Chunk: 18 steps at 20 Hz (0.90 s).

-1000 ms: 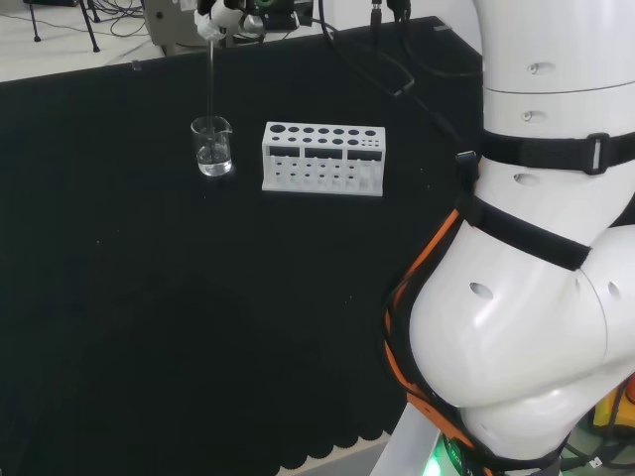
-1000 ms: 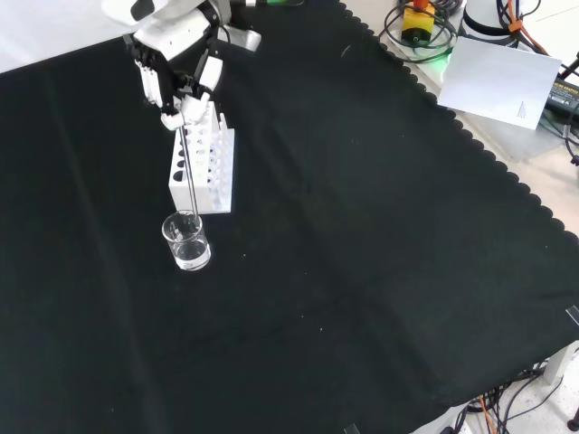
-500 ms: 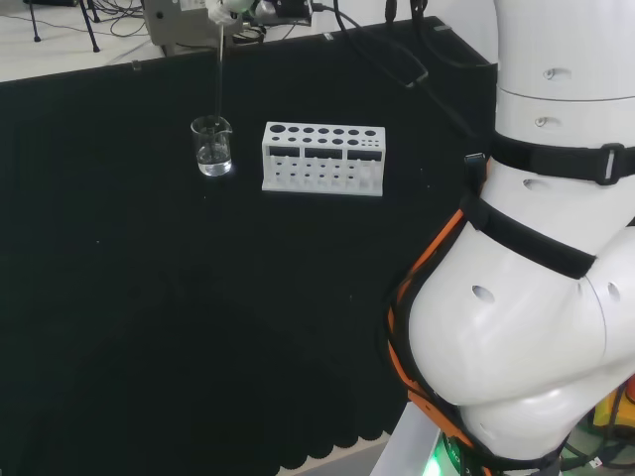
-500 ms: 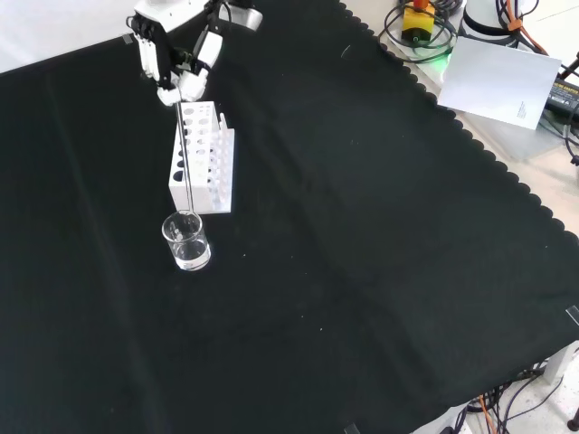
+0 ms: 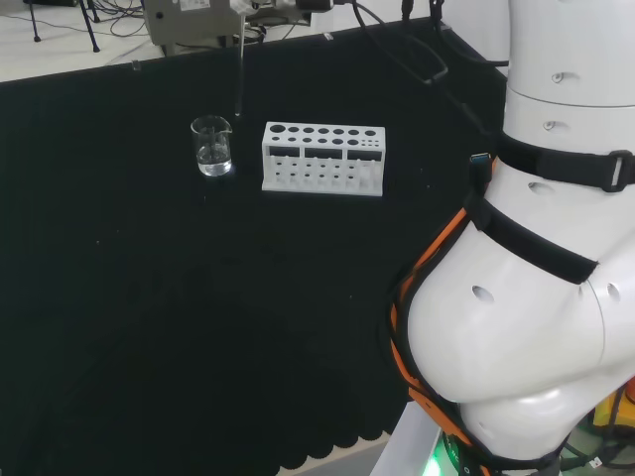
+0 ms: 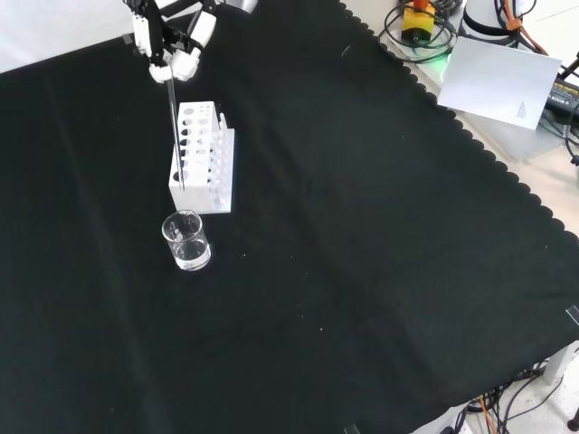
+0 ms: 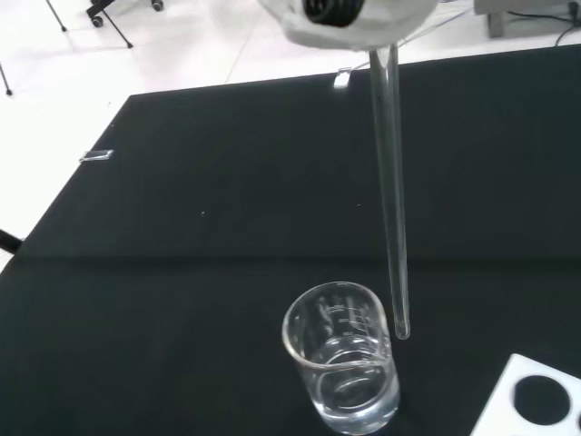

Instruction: Put the glass rod back on the white test tube rack.

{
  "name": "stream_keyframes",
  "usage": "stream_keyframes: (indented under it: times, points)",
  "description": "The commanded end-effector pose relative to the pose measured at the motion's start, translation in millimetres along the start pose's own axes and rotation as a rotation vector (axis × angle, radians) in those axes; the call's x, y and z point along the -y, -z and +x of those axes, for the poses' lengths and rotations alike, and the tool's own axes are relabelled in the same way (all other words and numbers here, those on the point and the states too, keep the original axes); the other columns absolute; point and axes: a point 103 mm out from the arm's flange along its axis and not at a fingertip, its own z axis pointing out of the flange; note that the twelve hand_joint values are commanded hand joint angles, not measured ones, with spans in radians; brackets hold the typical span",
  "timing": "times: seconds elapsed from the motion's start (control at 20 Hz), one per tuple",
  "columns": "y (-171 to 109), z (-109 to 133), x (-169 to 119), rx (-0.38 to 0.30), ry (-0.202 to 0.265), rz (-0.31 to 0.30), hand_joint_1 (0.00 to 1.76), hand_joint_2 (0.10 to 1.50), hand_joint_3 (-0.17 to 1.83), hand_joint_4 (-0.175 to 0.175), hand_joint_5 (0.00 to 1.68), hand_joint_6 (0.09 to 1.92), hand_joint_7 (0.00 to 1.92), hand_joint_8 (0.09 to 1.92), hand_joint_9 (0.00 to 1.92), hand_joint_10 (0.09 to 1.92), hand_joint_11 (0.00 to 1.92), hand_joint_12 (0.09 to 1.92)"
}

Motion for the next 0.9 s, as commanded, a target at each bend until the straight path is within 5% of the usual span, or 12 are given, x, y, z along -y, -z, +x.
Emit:
stream_keyframes:
  times: [0.05,0.35,0.4,0.75,0.9]
  points:
    - [3.0,-14.7,5.6,-0.002,-0.029,-0.007,1.24,1.03,-0.17,-0.175,1.48,0.15,1.58,0.92,1.92,0.44,1.81,0.81]
    - [4.5,-30.3,13.9,-0.003,-0.062,-0.011,1.24,1.03,-0.17,-0.175,1.48,0.15,1.58,0.92,1.92,0.44,1.81,0.81]
    - [5.8,-33.3,16.3,-0.101,0.055,-0.033,1.24,1.03,-0.17,-0.175,1.48,0.15,1.58,0.92,1.92,0.44,1.81,0.81]
    - [8.4,-49.6,27.5,-0.016,-0.085,-0.022,1.24,1.03,-0.17,-0.175,1.48,0.15,1.58,0.92,1.92,0.44,1.81,0.81]
    - [9.9,-54.3,31.4,-0.001,-0.111,-0.023,1.24,1.03,-0.17,-0.175,1.48,0.15,1.58,0.92,1.92,0.44,1.81,0.81]
